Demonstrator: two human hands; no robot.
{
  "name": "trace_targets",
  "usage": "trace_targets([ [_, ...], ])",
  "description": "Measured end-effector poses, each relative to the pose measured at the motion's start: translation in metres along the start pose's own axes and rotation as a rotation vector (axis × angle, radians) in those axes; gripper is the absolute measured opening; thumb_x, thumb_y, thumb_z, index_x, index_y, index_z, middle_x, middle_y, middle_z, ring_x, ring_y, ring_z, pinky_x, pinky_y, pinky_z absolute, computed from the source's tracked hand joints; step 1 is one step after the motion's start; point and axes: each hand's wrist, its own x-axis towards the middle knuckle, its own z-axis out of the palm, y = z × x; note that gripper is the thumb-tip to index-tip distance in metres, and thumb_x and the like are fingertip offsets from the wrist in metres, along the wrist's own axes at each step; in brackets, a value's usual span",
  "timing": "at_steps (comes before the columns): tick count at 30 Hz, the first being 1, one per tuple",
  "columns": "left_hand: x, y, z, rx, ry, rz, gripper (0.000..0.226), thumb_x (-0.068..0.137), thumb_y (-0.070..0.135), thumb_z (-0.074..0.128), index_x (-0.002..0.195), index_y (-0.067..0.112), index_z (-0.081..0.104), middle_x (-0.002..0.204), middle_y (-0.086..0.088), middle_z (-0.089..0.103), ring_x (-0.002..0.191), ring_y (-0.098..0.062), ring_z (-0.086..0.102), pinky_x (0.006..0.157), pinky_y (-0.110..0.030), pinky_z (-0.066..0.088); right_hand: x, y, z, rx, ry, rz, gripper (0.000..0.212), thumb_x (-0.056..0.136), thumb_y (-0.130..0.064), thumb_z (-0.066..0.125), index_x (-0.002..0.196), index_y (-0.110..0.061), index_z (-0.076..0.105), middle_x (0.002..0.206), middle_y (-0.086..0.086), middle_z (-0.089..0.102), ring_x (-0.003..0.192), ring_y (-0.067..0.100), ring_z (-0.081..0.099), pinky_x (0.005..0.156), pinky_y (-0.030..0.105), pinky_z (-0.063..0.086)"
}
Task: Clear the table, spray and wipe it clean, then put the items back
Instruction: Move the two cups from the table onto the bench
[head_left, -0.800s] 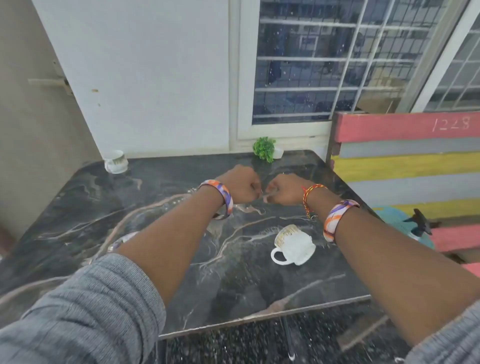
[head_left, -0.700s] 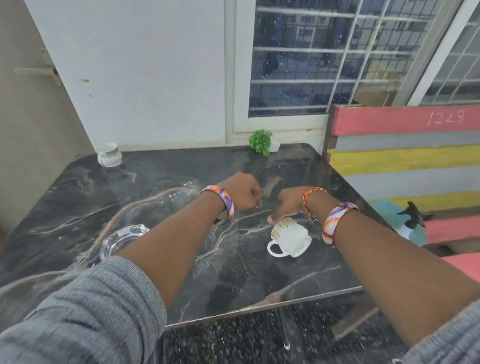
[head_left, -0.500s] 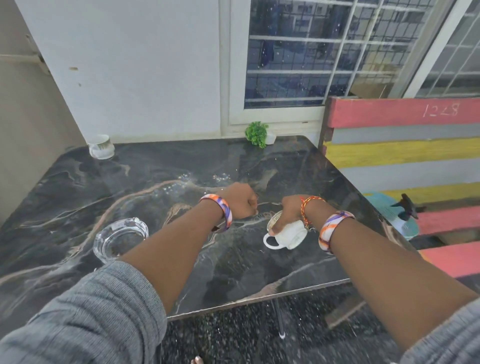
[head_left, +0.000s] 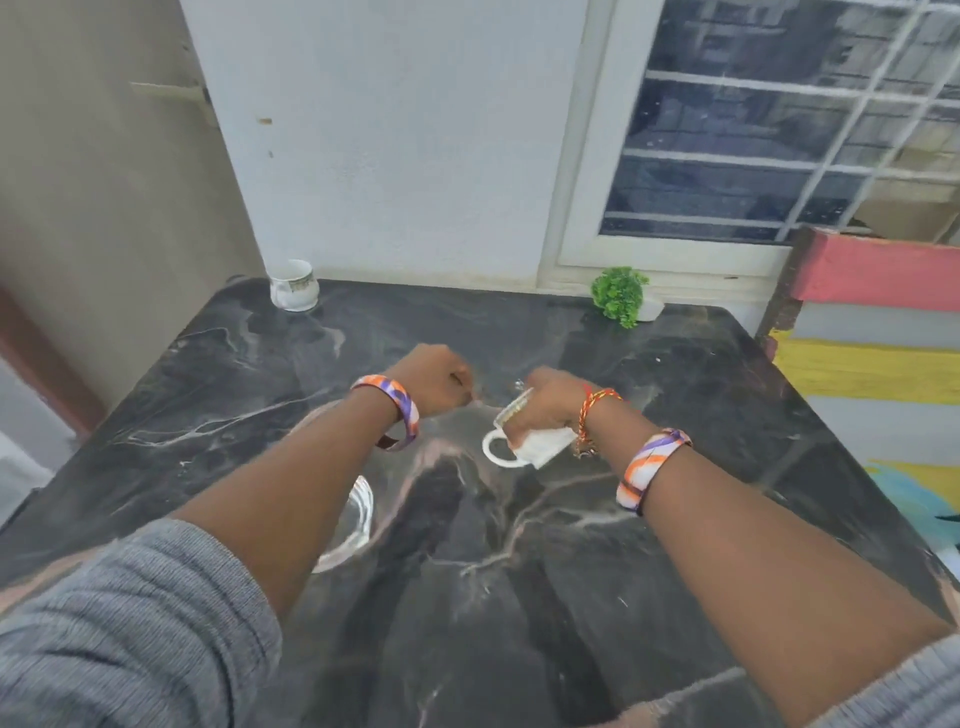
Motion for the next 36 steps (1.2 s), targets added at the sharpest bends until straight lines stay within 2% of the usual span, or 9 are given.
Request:
trace_targets([
  [3,0.019,-0.056,-0.025,-0.026,0.117,-0.166,0.022,0.087,0.017,0.057,0.084,-0.002,0.068,0.096,-0.019,0.069,0.095,-0.035,0.062,0.082,-0.033,0.048,0.047,-0.040,0.001,0.073,0.053,-0.066,0.053,0.065,-0.028,0.076,0.111,-0.008,0.056,0.109,0.013,0.060,0.102,0.031,0.060,0.078,0.030,0.050],
  [6,0.044,-0.111,-0.046,-0.049,0.239,-0.351,0.026,0.087,0.026,0.056,0.068,0.008,0.061,0.079,-0.013,0.062,0.085,-0.033,0.060,0.074,-0.033,0.045,0.088,-0.072,0.005,0.160,0.082,-0.119,0.077,0.067,-0.032,0.075,0.133,-0.013,0.040,0.134,0.011,0.046,0.121,0.030,0.047,0.098,0.036,0.046],
  [10,0.082,-0.176,-0.060,-0.099,0.425,-0.517,0.026,0.087,0.032,0.057,0.101,0.012,0.065,0.113,-0.013,0.059,0.110,-0.034,0.055,0.091,-0.040,0.047,0.127,-0.094,0.015,0.281,0.103,-0.153,0.088,0.066,-0.026,0.077,0.141,-0.020,0.030,0.142,0.011,0.035,0.129,0.030,0.038,0.106,0.039,0.039],
  [13,0.111,-0.214,-0.065,-0.113,0.428,-0.666,0.053,0.085,0.038,0.060,0.132,0.015,0.047,0.136,-0.023,0.038,0.127,-0.040,0.036,0.104,-0.044,0.037,0.139,-0.095,0.024,0.367,0.100,-0.209,0.088,0.068,-0.017,0.075,0.142,-0.027,0.028,0.138,0.008,0.034,0.128,0.026,0.035,0.102,0.033,0.036],
  [17,0.139,-0.239,-0.067,-0.133,0.362,-0.800,0.067,0.081,0.043,0.064,0.138,0.018,0.039,0.141,-0.021,0.027,0.131,-0.039,0.028,0.108,-0.043,0.031,0.143,-0.087,0.030,0.369,0.133,-0.265,0.089,0.067,-0.012,0.075,0.141,-0.031,0.029,0.131,0.006,0.037,0.125,0.022,0.035,0.097,0.026,0.031],
  [21,0.149,-0.254,-0.059,-0.121,0.358,-0.812,0.060,0.085,0.046,0.058,0.133,0.013,0.047,0.139,-0.020,0.037,0.129,-0.038,0.036,0.106,-0.044,0.035,0.139,-0.075,0.026,0.432,0.131,-0.258,0.089,0.067,-0.006,0.075,0.139,-0.032,0.031,0.126,0.000,0.037,0.121,0.016,0.036,0.092,0.022,0.029],
  [26,0.142,-0.246,-0.056,-0.188,0.498,-0.760,0.048,0.084,0.036,0.060,0.119,0.002,0.061,0.126,-0.022,0.057,0.119,-0.038,0.052,0.098,-0.044,0.045,0.128,-0.059,0.018,0.470,0.178,-0.231,0.095,0.067,-0.009,0.075,0.143,-0.031,0.023,0.123,-0.004,0.031,0.125,0.016,0.032,0.106,0.033,0.031],
  [32,0.134,-0.167,-0.057,-0.132,0.505,-0.522,0.048,0.082,0.034,0.063,0.112,-0.002,0.065,0.130,-0.019,0.051,0.117,-0.037,0.052,0.096,-0.038,0.045,0.102,-0.025,-0.001,0.405,0.288,-0.266,0.071,0.068,-0.007,0.074,0.130,-0.029,0.046,0.118,0.002,0.034,0.117,0.019,0.038,0.091,0.021,0.031],
  [36,0.129,-0.081,-0.048,-0.148,0.463,-0.346,0.047,0.076,0.035,0.069,0.107,0.000,0.067,0.134,-0.010,0.050,0.119,-0.031,0.051,0.089,-0.031,0.044,0.062,0.022,-0.024,0.418,0.346,-0.257,0.069,0.069,-0.007,0.074,0.129,-0.027,0.047,0.117,0.002,0.034,0.110,0.014,0.038,0.088,0.018,0.032],
])
